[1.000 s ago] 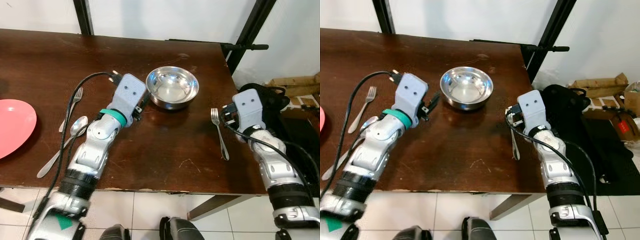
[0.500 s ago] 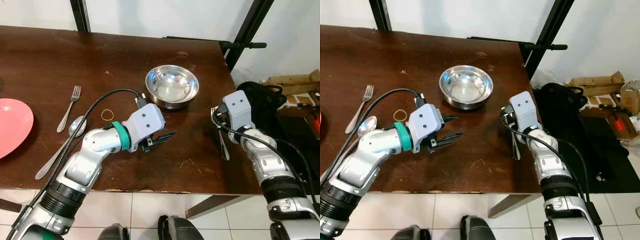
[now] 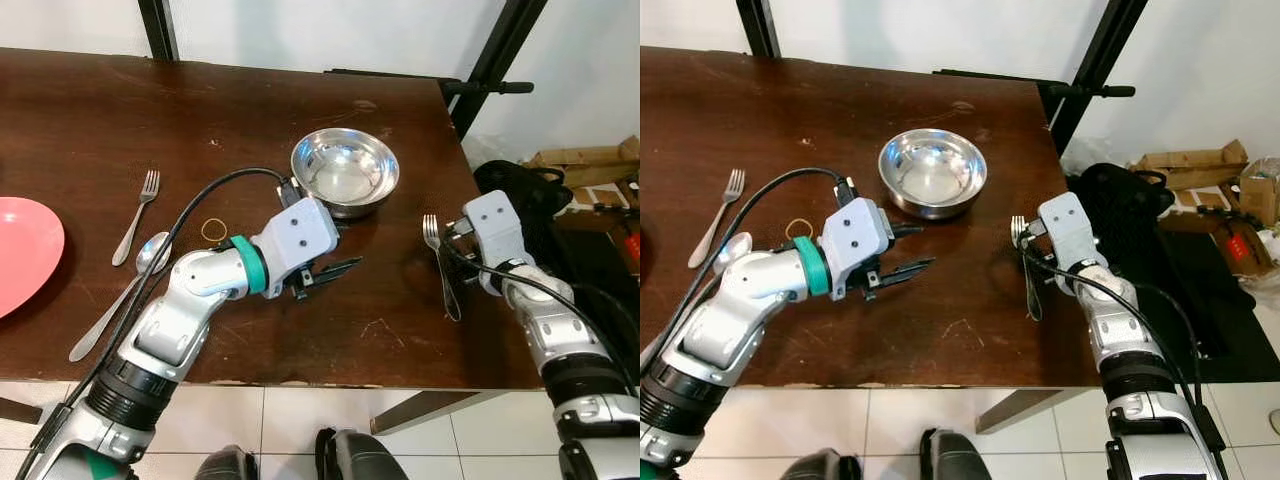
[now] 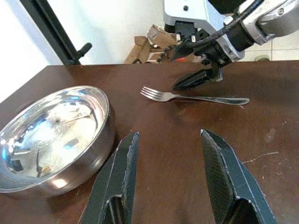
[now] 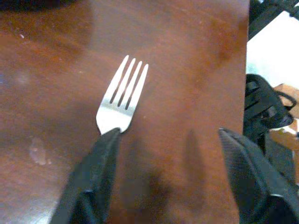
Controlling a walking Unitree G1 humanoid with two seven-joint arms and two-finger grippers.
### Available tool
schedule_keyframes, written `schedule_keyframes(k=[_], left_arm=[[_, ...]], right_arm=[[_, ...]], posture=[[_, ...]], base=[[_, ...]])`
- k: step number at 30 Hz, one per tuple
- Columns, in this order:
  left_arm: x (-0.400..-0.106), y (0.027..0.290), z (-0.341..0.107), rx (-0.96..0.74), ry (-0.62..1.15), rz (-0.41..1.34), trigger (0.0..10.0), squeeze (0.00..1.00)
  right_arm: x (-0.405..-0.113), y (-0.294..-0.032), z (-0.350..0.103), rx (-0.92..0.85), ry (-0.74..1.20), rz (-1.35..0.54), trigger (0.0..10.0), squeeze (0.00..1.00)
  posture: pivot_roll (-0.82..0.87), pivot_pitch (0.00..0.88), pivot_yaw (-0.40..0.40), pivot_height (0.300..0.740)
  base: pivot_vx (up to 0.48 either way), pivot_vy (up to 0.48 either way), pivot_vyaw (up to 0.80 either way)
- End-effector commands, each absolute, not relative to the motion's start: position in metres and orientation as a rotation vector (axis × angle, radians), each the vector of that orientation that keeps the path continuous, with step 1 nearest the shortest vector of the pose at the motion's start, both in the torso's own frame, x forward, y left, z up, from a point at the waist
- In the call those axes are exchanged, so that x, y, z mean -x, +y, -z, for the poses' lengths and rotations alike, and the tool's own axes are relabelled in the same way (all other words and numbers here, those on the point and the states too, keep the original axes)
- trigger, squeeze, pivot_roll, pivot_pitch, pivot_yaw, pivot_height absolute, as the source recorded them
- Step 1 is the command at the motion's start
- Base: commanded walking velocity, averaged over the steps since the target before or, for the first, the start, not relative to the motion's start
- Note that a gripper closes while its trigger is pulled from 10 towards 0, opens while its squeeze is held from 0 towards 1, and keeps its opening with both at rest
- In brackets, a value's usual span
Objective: Setting the table
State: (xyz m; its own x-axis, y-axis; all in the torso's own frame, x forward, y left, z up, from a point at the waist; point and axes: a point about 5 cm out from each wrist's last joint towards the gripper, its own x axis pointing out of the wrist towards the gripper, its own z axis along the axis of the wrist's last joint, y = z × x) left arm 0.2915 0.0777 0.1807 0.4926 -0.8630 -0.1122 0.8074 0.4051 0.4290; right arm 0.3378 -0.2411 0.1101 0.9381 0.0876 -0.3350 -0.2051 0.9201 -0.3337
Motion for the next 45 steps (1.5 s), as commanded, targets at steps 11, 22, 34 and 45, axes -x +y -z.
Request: schedule_keyframes(k=[11, 22, 34, 45], left_arm=[[-0.289, 0.075, -0.180, -0.459, -0.119, 1.063, 10.0, 0.00], [-0.290, 0.076, -0.180, -0.456, -0.119, 1.041, 10.0, 0.00], [-0.291, 0.076, -0.180, -0.453, -0.119, 1.031, 10.0, 0.00], [-0.291, 0.075, -0.180, -0.454, -0.120, 1.023, 10.0, 0.00]], right_arm=[[-0.327, -0.226, -0.074, 0.312, 0.458, -0.238, 10.0, 0.00], [-0.324, -0.222, -0.061, 0.241, 0.534, -0.254, 0.0, 0.00], [-0.323, -0.202, -0.060, 0.174, 0.511, -0.359, 0.0, 0.00], [-0.326, -0.146, -0.083, 0.127, 0.371, -0.561, 0.0, 0.00]], posture=[[-0.06, 0.044, -0.035, 0.740], [-0.06, 0.042, -0.040, 0.740], [-0.06, 0.038, -0.043, 0.740], [-0.05, 0.024, -0.044, 0.740]], base=[[0.000, 0.000, 0.00], [0.000, 0.000, 0.00], [0.000, 0.000, 0.00], [0.000, 0.000, 0.00]])
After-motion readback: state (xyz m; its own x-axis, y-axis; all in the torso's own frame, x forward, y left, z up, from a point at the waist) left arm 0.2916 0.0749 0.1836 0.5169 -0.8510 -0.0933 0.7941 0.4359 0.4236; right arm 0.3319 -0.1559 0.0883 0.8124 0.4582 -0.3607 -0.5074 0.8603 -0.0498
